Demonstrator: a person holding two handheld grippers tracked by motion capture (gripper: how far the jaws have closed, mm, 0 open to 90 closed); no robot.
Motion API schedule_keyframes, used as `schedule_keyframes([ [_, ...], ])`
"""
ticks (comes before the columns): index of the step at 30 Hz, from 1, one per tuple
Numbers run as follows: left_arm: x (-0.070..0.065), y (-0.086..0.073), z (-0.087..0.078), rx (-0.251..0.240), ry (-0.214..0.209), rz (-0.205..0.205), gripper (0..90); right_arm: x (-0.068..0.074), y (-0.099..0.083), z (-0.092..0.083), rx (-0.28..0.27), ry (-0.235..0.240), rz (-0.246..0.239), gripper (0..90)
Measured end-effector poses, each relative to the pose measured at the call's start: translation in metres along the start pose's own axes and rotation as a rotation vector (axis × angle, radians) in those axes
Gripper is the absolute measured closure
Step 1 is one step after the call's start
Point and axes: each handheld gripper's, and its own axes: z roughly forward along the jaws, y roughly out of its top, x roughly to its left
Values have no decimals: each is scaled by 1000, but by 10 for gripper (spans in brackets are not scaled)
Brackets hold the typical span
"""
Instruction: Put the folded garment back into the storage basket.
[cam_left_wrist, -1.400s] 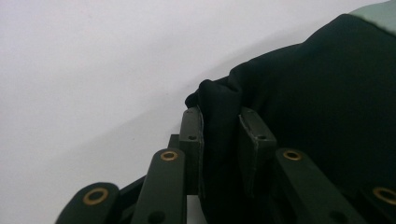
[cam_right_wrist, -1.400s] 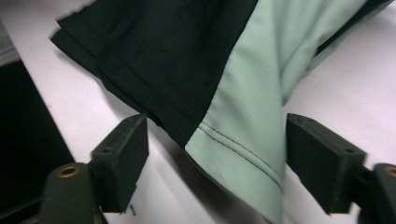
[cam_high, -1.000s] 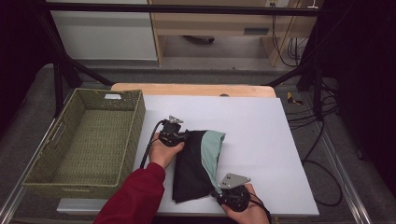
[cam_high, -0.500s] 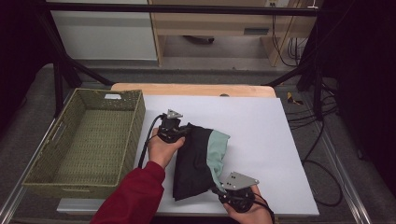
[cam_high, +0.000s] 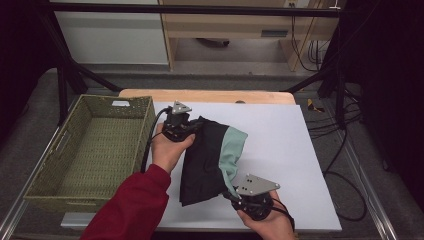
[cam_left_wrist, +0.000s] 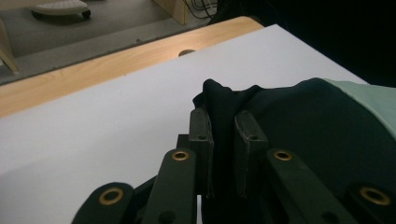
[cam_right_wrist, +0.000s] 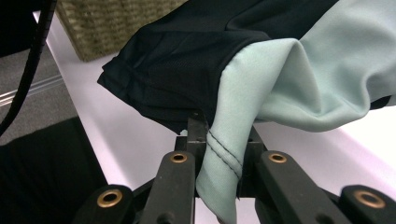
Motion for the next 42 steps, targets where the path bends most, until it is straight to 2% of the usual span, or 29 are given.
schedule_keyframes([
  [10, 9, 20, -25, -33, 16, 10, 794, -1, 27, 3, -39, 16, -13, 808],
  [22, 26, 36, -62, -62, 64, 16, 793, 7, 64, 8, -77, 20, -68, 808],
  [32, 44, 41, -86, -77, 98, 10, 793, 11, 87, 18, -95, 47, -85, 808],
  [42, 68, 38, -112, -100, 135, -22, 793, 18, 112, 40, -106, 88, -93, 808],
])
